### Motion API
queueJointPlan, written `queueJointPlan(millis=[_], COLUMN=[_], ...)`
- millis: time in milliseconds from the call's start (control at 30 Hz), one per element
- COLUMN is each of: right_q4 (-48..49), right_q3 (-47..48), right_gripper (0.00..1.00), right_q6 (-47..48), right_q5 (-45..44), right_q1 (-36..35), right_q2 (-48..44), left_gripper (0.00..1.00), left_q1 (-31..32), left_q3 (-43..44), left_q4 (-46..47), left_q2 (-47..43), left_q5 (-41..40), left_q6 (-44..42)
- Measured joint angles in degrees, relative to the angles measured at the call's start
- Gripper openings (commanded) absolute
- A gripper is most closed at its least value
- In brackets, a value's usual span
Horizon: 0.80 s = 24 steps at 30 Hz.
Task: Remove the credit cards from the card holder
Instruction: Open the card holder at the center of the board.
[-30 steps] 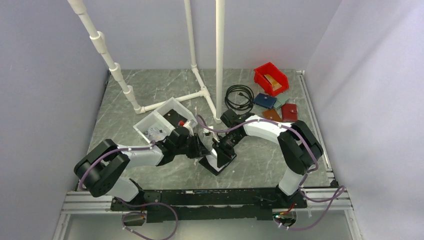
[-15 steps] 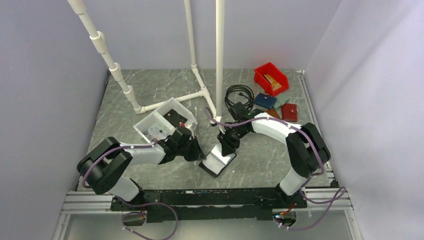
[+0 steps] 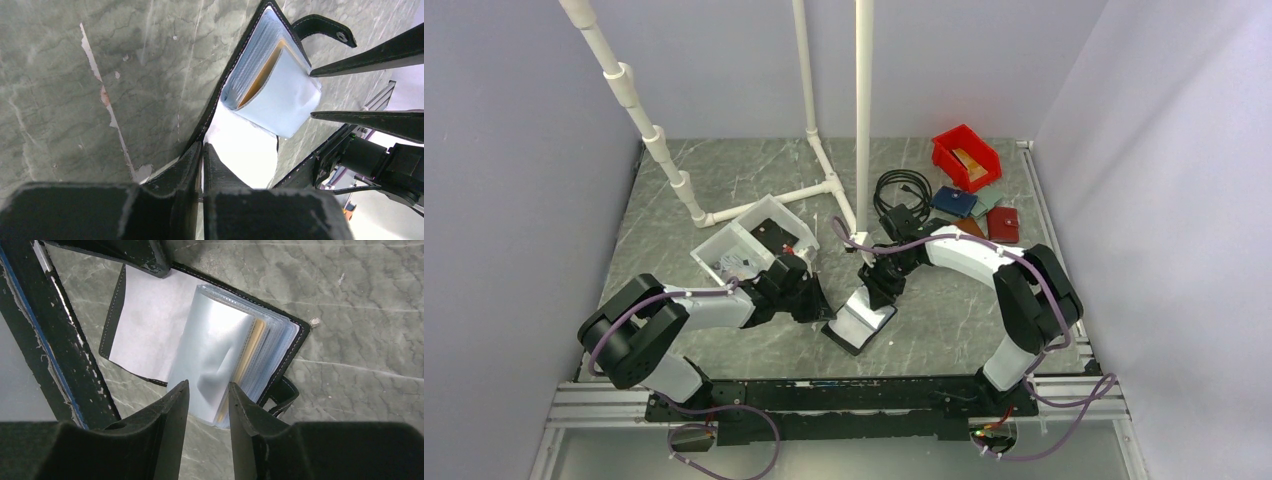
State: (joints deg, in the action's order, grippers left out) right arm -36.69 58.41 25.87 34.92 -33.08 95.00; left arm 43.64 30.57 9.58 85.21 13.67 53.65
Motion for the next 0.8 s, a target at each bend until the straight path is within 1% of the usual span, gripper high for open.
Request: queueJointPlan(millis=[167, 433, 467, 633, 800], right_q4=[-0.1, -0.7, -0.8, -0.9, -1.7], right_q3=[0.0, 0.0, 0.0, 0.0, 0.0], right_gripper=[0.36, 0.34, 0.34, 0.34, 0.34], right_q6=[0.0, 0.3, 0.3, 0.5, 0.7], right_q5=[0.6, 4.7, 5.1, 7.8, 10.3], right_q1=[0.0, -0.1, -0.1, -0.4, -1.3], right_q2=[0.7, 1.0, 1.0, 1.9, 3.5], left_gripper=[0.13, 0.15, 0.16, 0.28, 0.38], left_q1=[0.0, 0.0, 0.0, 0.0, 0.0], left_q3=[0.0, 0.0, 0.0, 0.0, -0.1], left_q4=[0.0, 0.0, 0.0, 0.2, 0.4], left_q2=[0.0, 0.0, 0.0, -0.1, -2.1], left_q5=[0.0, 0.0, 0.0, 0.1, 0.0], left_q6=[0.0, 0.0, 0.0, 0.1, 0.5])
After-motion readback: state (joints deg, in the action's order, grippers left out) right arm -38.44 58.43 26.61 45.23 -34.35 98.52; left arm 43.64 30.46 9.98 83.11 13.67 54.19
